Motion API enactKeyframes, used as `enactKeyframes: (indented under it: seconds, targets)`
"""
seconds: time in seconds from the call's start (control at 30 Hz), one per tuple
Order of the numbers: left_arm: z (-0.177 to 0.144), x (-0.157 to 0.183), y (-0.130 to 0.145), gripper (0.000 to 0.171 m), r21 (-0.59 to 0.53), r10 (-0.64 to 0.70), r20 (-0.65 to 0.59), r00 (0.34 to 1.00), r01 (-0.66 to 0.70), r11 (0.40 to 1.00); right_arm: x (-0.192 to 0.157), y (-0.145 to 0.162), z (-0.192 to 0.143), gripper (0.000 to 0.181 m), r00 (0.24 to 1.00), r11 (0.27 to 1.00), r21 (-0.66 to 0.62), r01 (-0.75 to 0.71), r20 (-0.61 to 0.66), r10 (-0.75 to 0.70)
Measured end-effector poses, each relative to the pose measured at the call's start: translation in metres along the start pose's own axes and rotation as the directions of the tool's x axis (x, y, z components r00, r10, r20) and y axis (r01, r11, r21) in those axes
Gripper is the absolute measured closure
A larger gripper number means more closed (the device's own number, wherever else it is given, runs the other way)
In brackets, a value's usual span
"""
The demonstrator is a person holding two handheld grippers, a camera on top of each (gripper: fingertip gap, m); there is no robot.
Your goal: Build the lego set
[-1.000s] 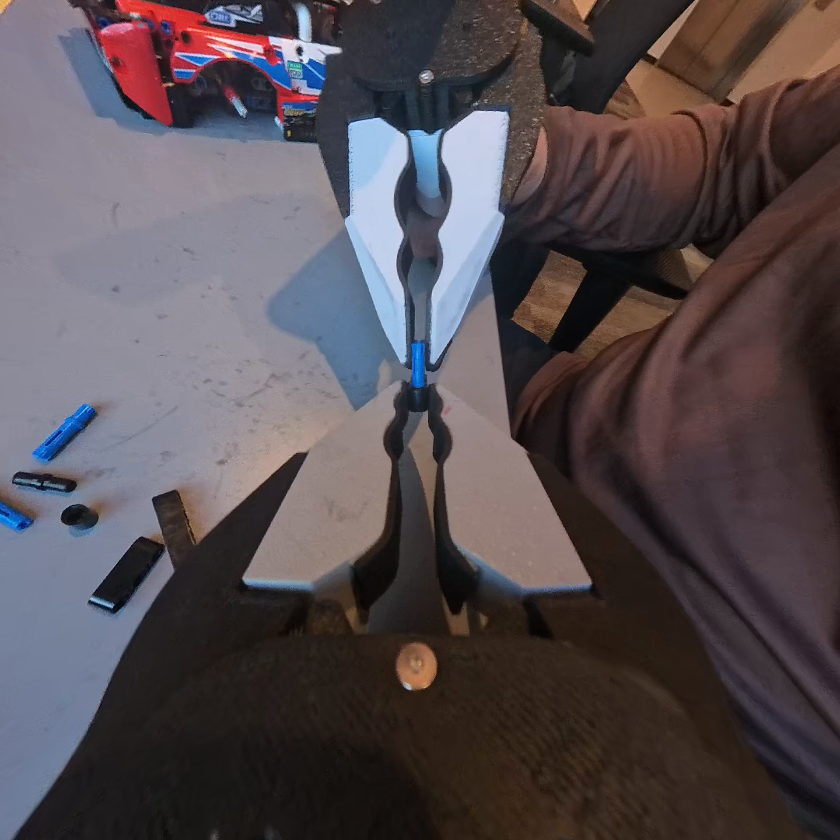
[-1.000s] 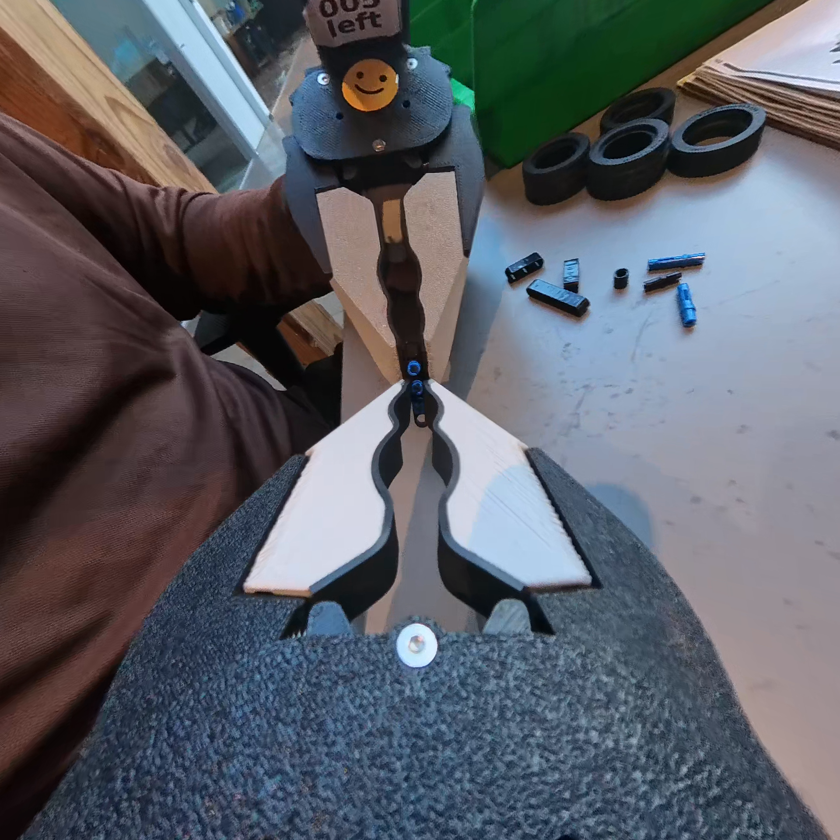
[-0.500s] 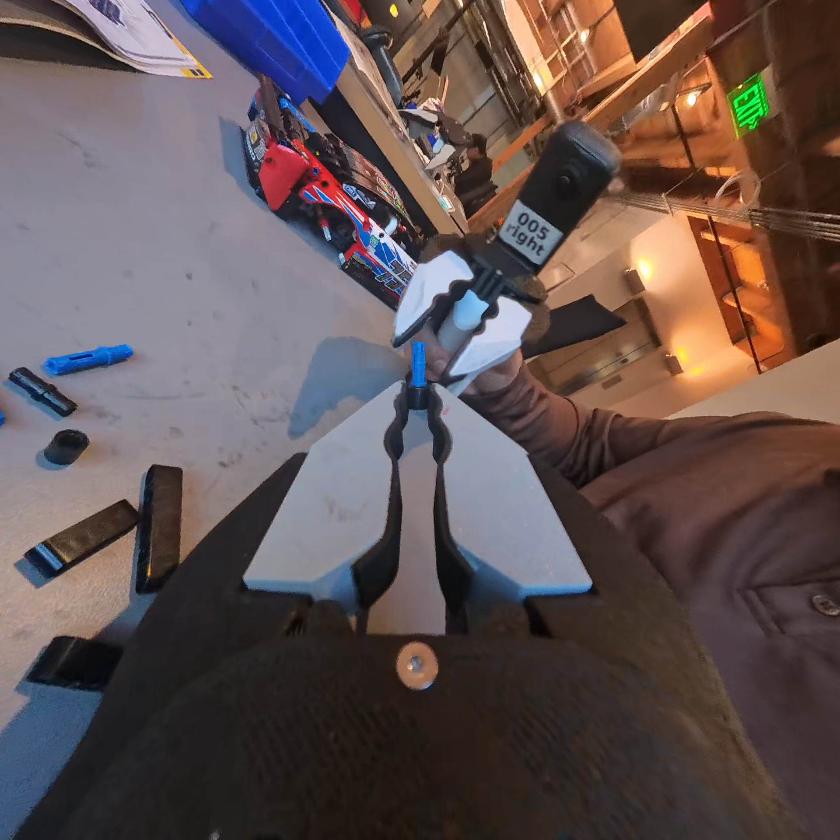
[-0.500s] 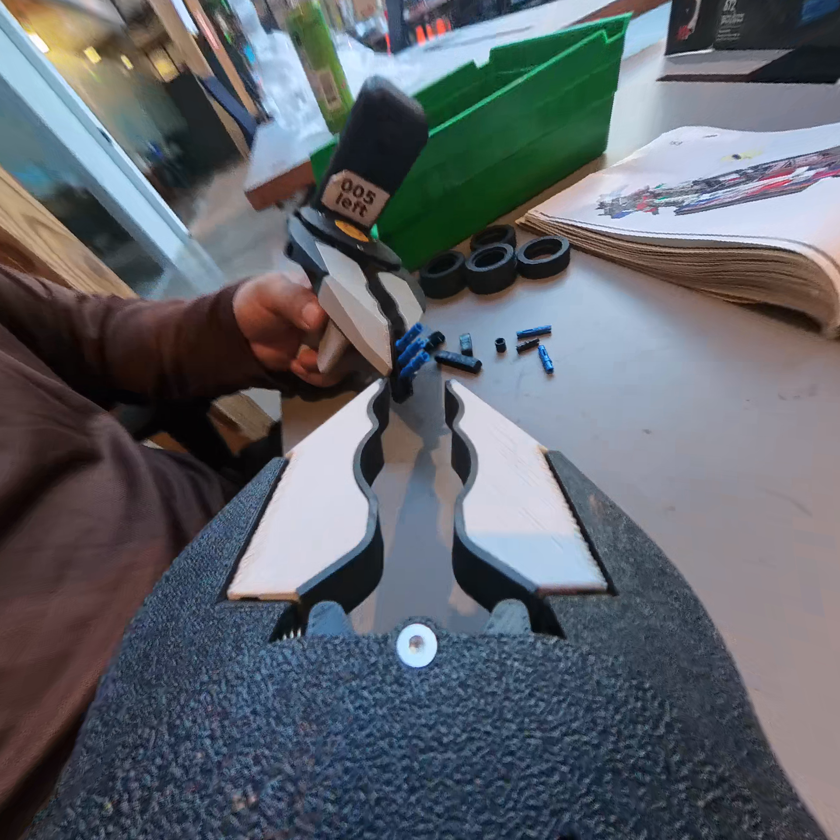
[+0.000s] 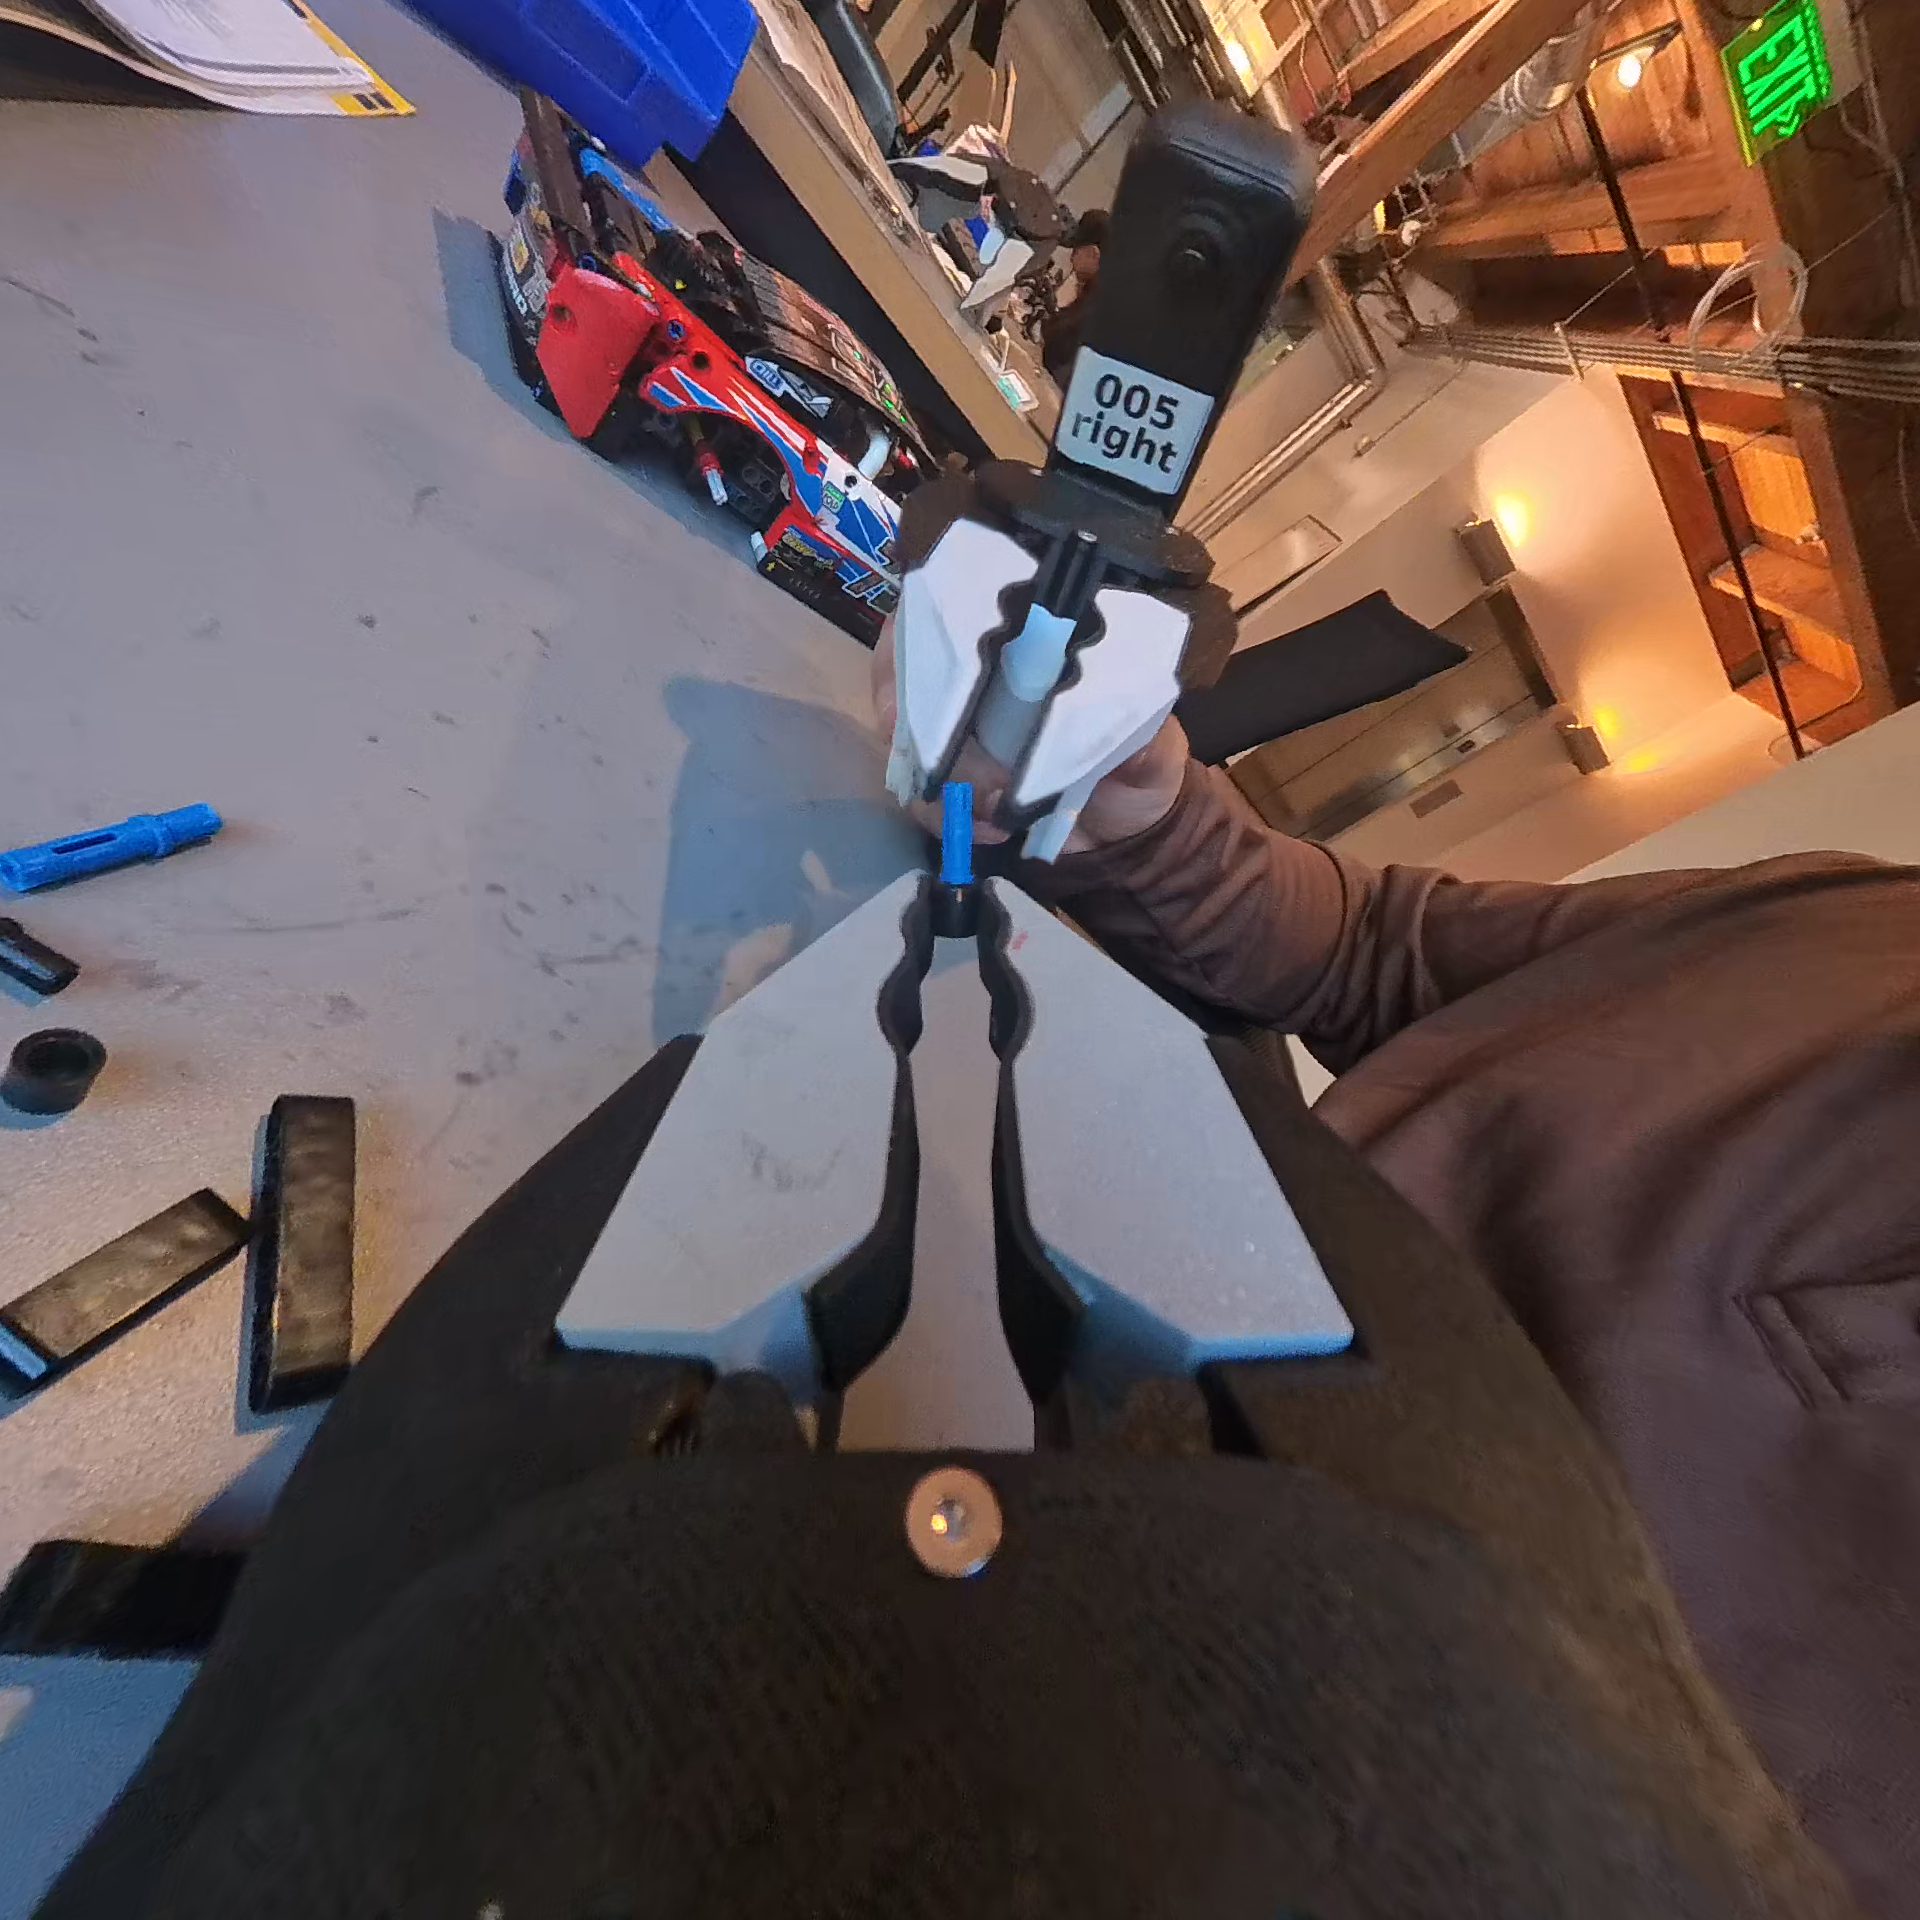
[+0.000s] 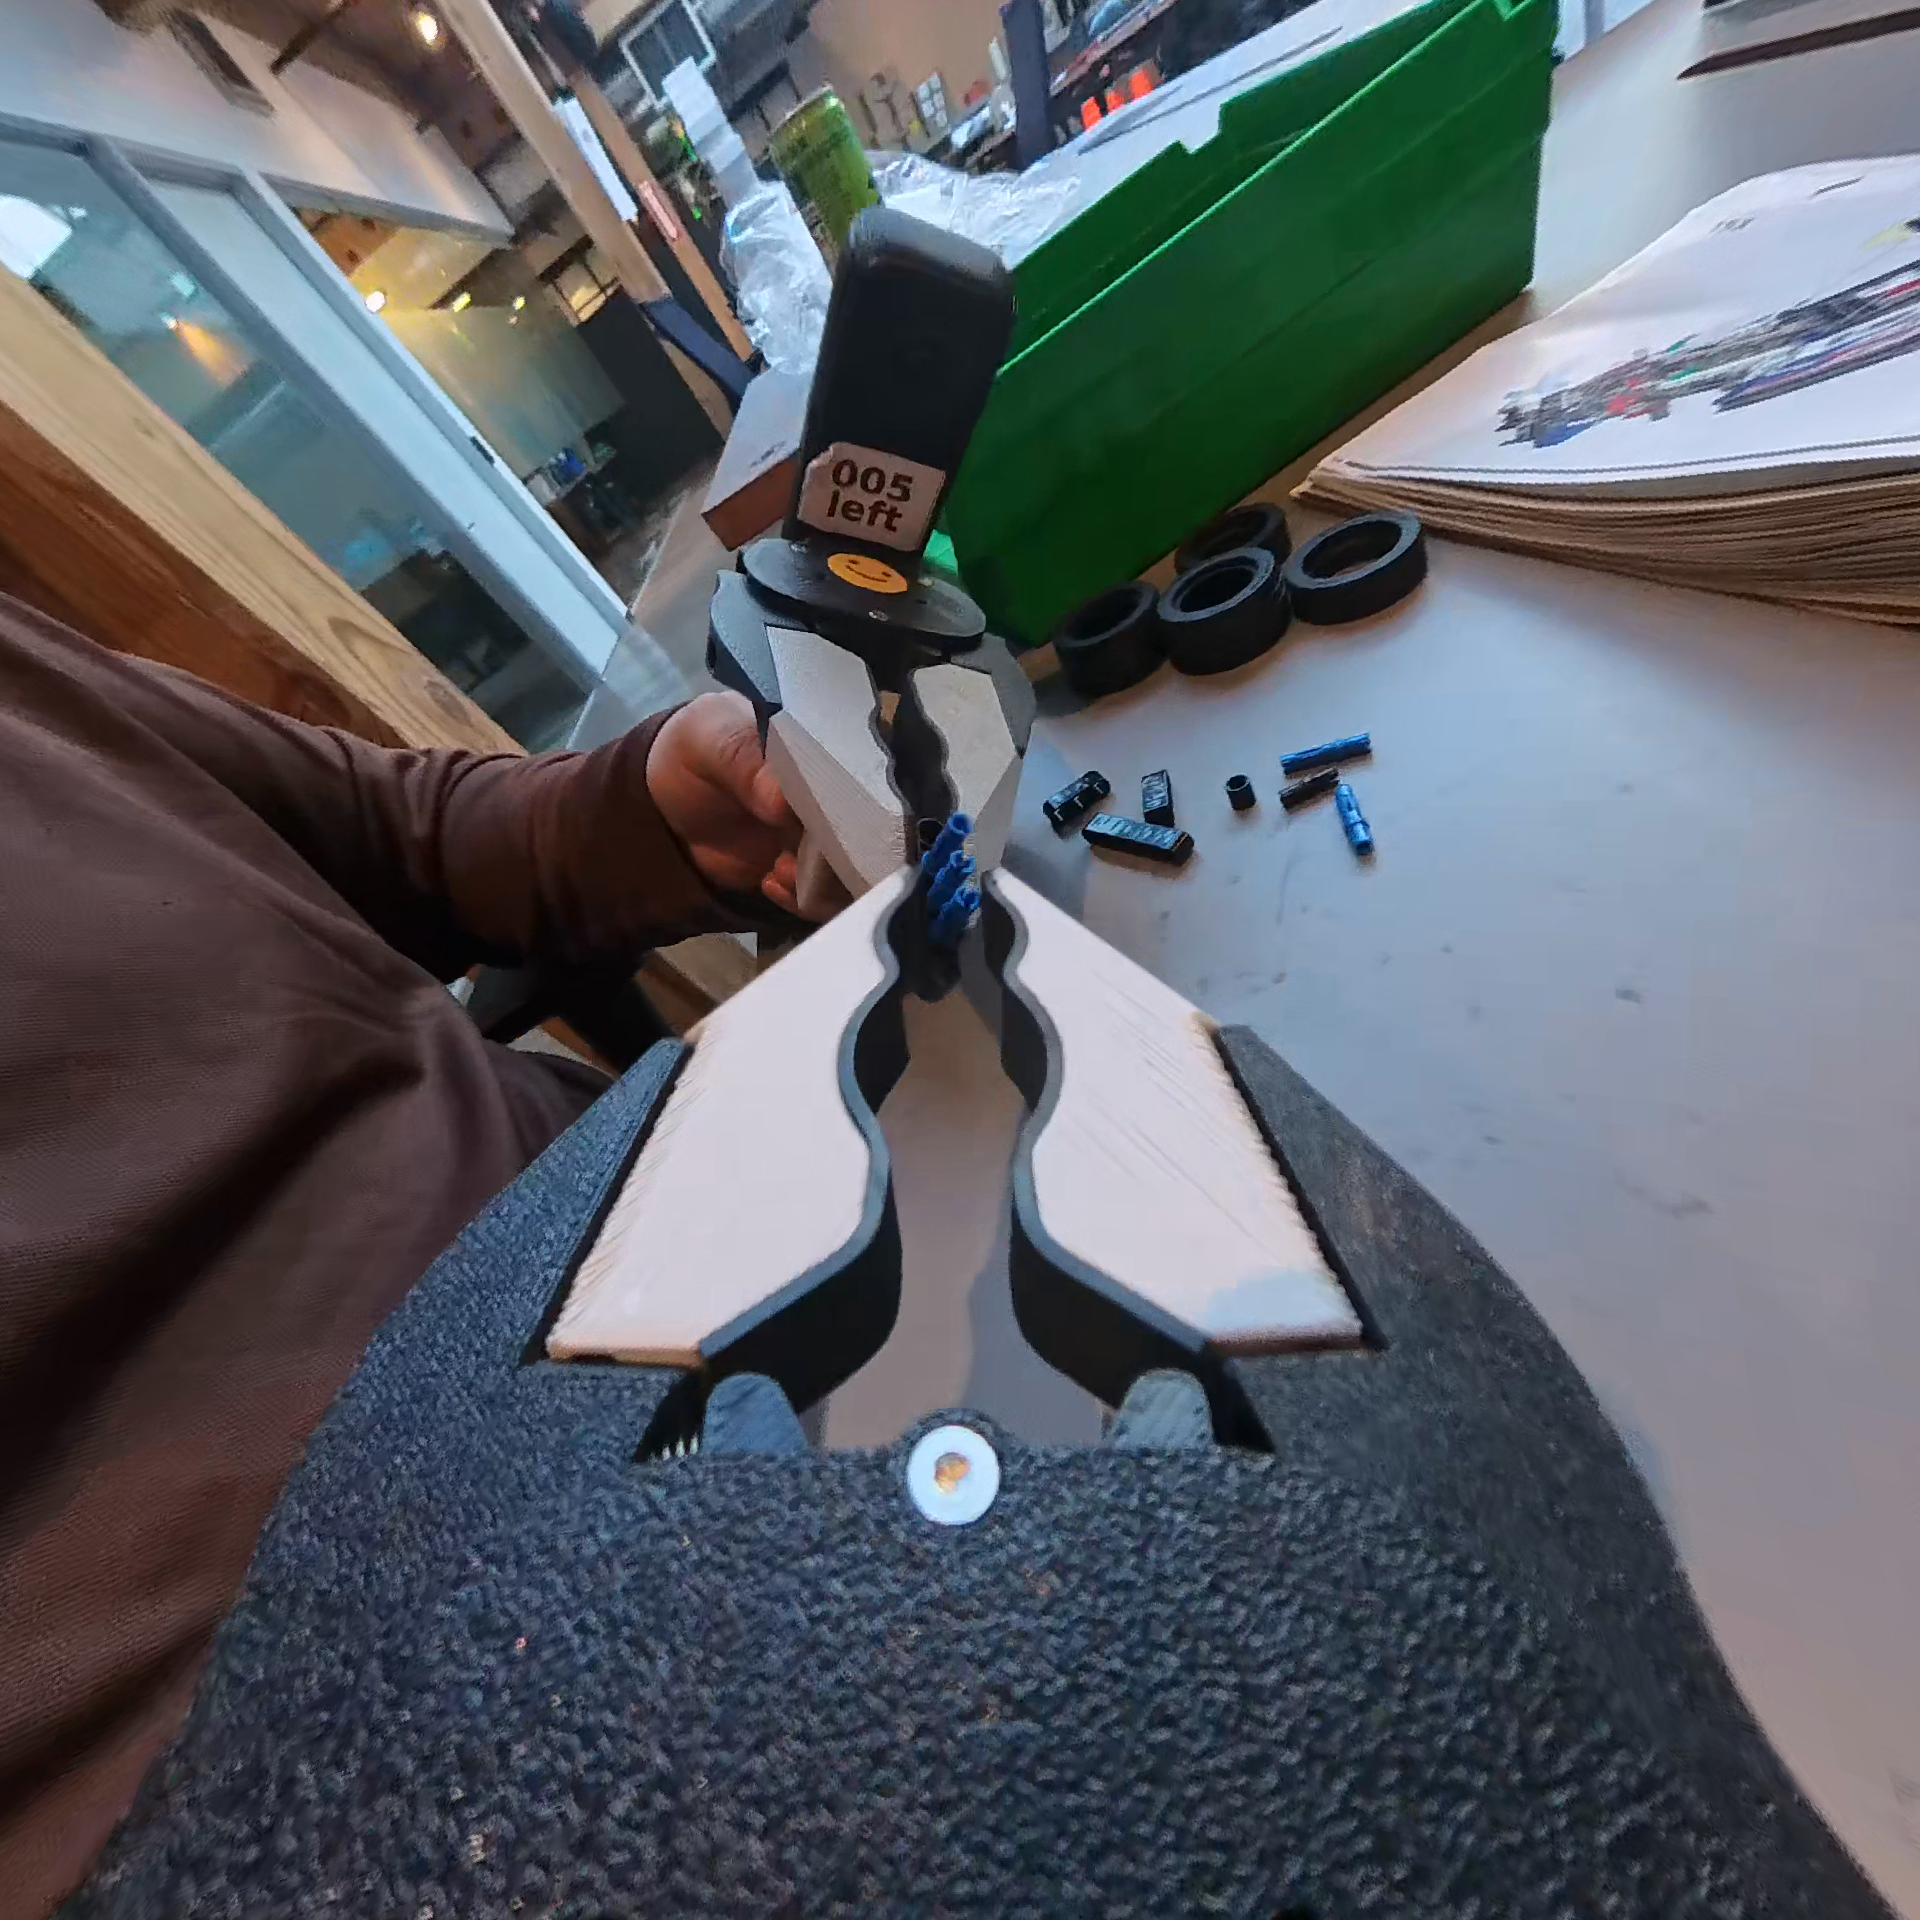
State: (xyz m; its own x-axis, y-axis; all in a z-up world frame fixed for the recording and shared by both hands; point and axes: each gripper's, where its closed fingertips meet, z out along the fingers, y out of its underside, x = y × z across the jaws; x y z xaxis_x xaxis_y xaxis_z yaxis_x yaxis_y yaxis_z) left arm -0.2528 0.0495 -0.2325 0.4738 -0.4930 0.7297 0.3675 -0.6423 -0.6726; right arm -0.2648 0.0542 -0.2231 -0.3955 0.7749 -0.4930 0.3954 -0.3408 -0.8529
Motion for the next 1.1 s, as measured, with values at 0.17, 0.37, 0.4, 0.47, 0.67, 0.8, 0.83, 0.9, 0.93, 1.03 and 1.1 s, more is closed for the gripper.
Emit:
enactKeyframes:
  seconds: [0.17, 0.37, 0.4, 0.47, 0.67, 0.8, 0.83, 0.9, 0.93, 1.03, 1.1]
  targets:
    - [0.002, 0.001, 0.004, 0.166, -0.022, 0.035, 0.017, 0.999, -0.035, 0.999, -0.001, 0.006, 0.004, 0.173, 1.000, 0.998, -0.065, 0.024, 0.018, -0.023]
    - [0.008, 0.000, 0.011, 0.166, -0.082, 0.114, 0.063, 0.992, -0.108, 0.991, -0.003, 0.014, 0.000, 0.173, 0.997, 0.988, -0.145, 0.048, 0.061, -0.040]
    - [0.009, 0.000, 0.012, 0.166, -0.092, 0.122, 0.069, 0.990, -0.115, 0.989, -0.003, 0.015, 0.001, 0.173, 0.997, 0.988, -0.149, 0.043, 0.065, -0.034]
    - [0.010, -0.001, 0.014, 0.166, -0.107, 0.125, 0.069, 0.990, -0.118, 0.987, -0.003, 0.016, 0.001, 0.173, 0.997, 0.988, -0.148, 0.039, 0.070, -0.029]
    - [0.010, -0.002, 0.013, 0.166, -0.097, 0.119, 0.079, 0.990, -0.111, 0.989, 0.002, 0.008, -0.008, 0.168, 0.998, 0.993, -0.114, 0.040, 0.044, -0.035]
    - [0.011, -0.002, 0.015, 0.166, -0.109, 0.127, 0.081, 0.989, -0.118, 0.987, 0.000, 0.014, -0.006, 0.175, 0.995, 0.982, -0.161, 0.099, 0.019, -0.097]
    - [0.011, -0.002, 0.015, 0.166, -0.112, 0.128, 0.081, 0.988, -0.118, 0.987, -0.001, 0.015, -0.005, 0.175, 0.994, 0.980, -0.169, 0.105, 0.022, -0.103]
    - [0.011, -0.002, 0.016, 0.166, -0.118, 0.134, 0.083, 0.987, -0.124, 0.985, -0.002, 0.016, -0.004, 0.175, 0.994, 0.980, -0.168, 0.105, 0.033, -0.100]
    - [0.012, 0.000, 0.016, 0.166, -0.118, 0.143, 0.078, 0.987, -0.133, 0.984, -0.004, 0.016, -0.005, 0.176, 0.995, 0.981, -0.165, 0.098, 0.048, -0.091]
    - [0.013, 0.003, 0.019, 0.166, -0.139, 0.175, 0.062, 0.983, -0.165, 0.977, -0.008, 0.018, -0.006, 0.176, 0.993, 0.980, -0.173, 0.097, 0.086, -0.083]
    - [0.013, 0.006, 0.022, 0.166, -0.168, 0.222, 0.044, 0.974, -0.212, 0.963, -0.012, 0.020, -0.007, 0.175, 0.990, 0.975, -0.191, 0.111, 0.111, -0.091]
